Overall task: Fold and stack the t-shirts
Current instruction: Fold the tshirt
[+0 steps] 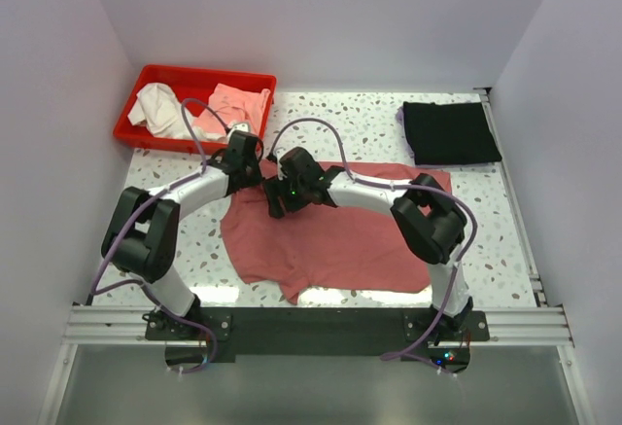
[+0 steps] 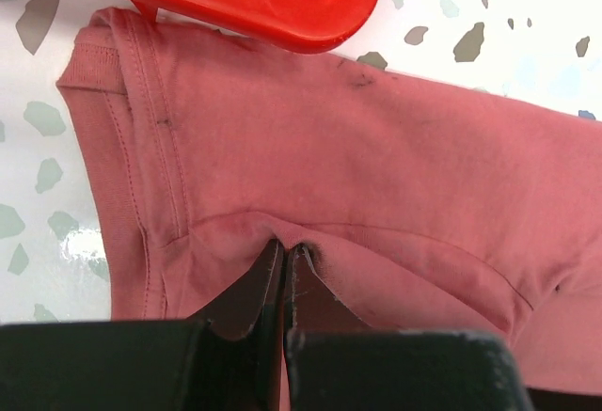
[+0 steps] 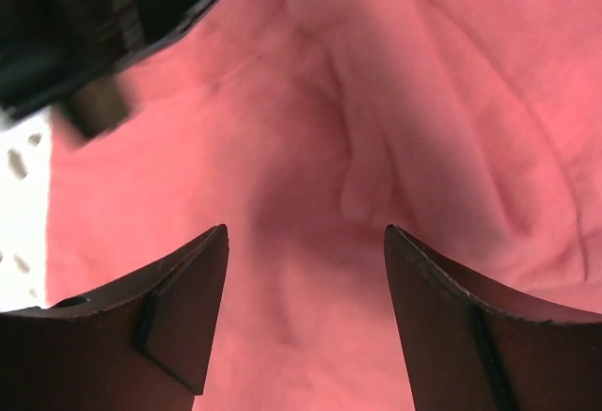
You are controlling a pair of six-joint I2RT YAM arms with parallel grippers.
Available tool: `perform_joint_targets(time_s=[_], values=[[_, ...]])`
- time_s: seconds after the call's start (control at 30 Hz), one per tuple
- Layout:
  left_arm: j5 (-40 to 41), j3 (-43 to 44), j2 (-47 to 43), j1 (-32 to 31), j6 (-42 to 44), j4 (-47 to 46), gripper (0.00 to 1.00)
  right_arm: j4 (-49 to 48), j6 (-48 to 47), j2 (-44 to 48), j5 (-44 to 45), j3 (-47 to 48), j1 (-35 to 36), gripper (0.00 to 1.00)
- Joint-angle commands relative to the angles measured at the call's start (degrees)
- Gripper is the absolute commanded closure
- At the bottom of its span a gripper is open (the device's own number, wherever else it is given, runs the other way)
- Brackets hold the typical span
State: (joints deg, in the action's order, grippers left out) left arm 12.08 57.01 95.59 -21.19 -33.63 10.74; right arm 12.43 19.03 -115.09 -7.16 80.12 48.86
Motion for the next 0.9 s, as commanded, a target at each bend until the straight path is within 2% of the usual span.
perform_joint_targets(time_s=[0.0,0.3,0.33,0.37,0.43,0.5,0.6,0.67,0.87], values=[[-1.53,1.96,-0.23,0.80,0.14,-2.83,1.00,-2.15,1.01,-2.85,5.22,3.81,0.71,0.30],[-2.58,0.64,-0.75,1.33,0.67,-3.18,1.00,1.55,-0.39,-6.29,11.38,6.02,1.24,0.43],[-2.58,0.64,-0.76,1.33,0.67,-3.27,1.00,1.64,-0.31,-6.38,11.46,5.84,1.24,0.48],[-2.67,0.38,-0.84,1.33,0.75,-3.36,1.00,1.98,-0.04,-6.12,11.55,5.75,1.24,0.62],[-2.67,0.12,-0.93,1.41,0.76,-3.45,1.00,1.90,0.22,-5.41,11.29,5.23,1.32,0.73],[-2.76,0.03,-1.20,1.41,0.76,-3.45,1.00,1.90,-0.13,-4.18,11.73,5.05,1.33,0.83],[-2.94,0.03,-1.37,1.50,0.76,-3.45,1.00,3.57,-0.92,-3.04,11.99,6.10,1.33,0.90],[-3.20,0.03,-1.64,1.50,0.93,-3.36,1.00,4.18,-1.45,-2.43,11.03,6.81,1.32,1.00],[-3.55,-0.67,-3.21,1.50,0.84,-2.57,1.00,7.79,-3.82,0.82,10.94,7.78,1.41,1.00]])
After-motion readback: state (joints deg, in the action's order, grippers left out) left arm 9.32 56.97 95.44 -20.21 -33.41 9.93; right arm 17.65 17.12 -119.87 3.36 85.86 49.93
